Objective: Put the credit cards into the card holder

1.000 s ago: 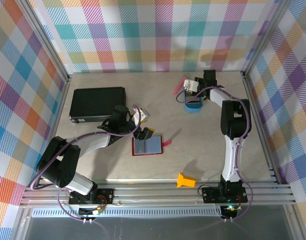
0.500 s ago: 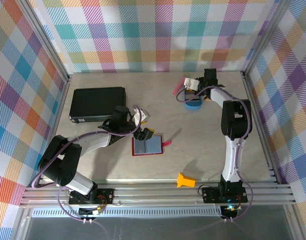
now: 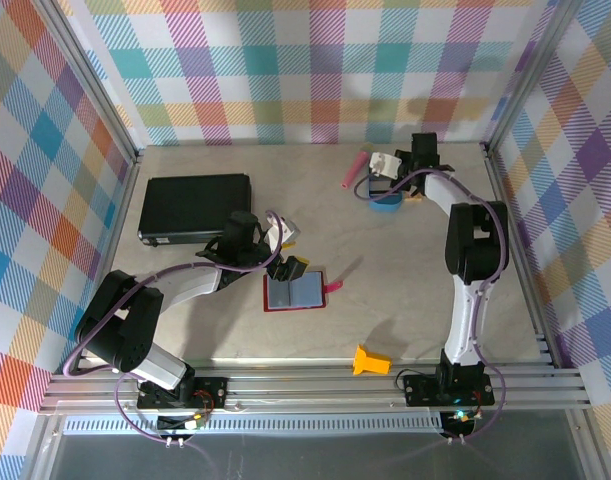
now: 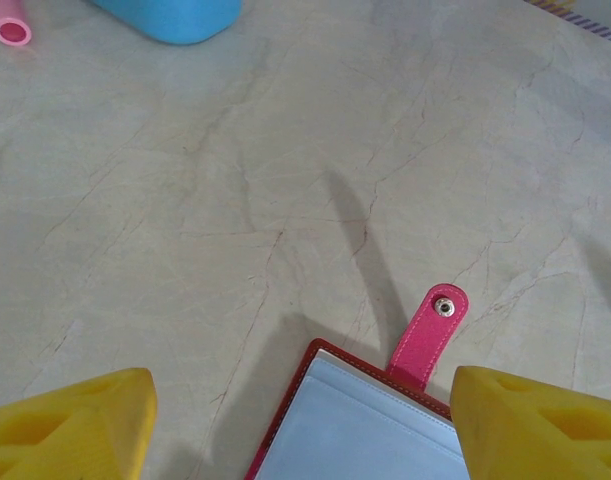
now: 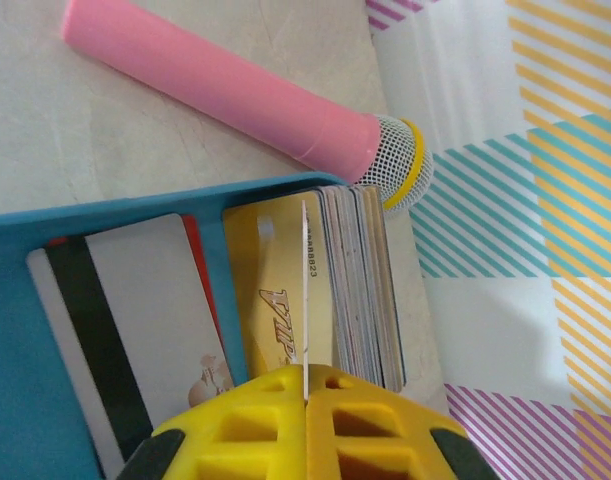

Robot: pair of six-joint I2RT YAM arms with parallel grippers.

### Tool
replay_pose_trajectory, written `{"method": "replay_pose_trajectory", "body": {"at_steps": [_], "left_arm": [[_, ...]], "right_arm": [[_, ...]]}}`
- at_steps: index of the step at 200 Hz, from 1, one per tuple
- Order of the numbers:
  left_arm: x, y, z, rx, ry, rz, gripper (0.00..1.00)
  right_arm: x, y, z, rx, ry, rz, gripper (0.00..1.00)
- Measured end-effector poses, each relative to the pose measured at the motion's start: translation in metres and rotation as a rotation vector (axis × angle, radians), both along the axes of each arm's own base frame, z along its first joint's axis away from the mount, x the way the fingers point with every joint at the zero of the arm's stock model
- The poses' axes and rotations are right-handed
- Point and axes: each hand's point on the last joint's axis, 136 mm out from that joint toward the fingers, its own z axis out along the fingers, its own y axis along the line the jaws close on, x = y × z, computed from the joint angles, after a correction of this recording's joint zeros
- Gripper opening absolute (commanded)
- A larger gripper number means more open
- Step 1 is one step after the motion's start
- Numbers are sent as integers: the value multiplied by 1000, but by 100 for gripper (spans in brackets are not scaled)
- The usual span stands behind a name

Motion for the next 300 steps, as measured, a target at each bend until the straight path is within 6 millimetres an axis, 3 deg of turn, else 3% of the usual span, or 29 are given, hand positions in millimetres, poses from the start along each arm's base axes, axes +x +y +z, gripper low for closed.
{"method": "replay_pose_trajectory", "body": {"at_steps": [39, 64, 82, 120, 134, 146, 174, 196, 231, 255, 300], "left_arm": [[0, 0, 3, -15, 13, 10, 77], [2, -2, 22, -70, 0, 38, 77], [8, 0, 45, -146, 9, 109, 77], [13, 11, 98, -378, 161, 309, 76], [9, 14, 110, -441, 251, 359, 76], [3, 18, 117, -481, 317, 388, 76], [-14, 34, 137, -587, 438, 445, 75], [-27, 57, 137, -657, 498, 505, 75], [-40, 75, 97, -629, 654, 586, 73], [-48, 77, 68, -601, 759, 610, 72], [-58, 76, 22, -538, 890, 641, 68]], "right_arm": [[-19, 5, 30, 81, 36, -16, 0], [-46, 9, 68, 217, 66, -80, 0], [-79, 12, 107, 382, 81, -156, 0], [-171, 29, 188, 879, 206, -289, 0], [-201, 39, 207, 1072, 311, -301, 0], [-224, 49, 212, 1214, 431, -313, 0], [-268, 80, 188, 1416, 771, -397, 0], [-296, 113, 164, 1440, 1019, -474, 0], [-334, 167, 137, 1380, 1240, -520, 0], [-349, 201, 101, 1291, 1319, -577, 0], [-361, 216, 24, 1195, 1334, -771, 0]]}}
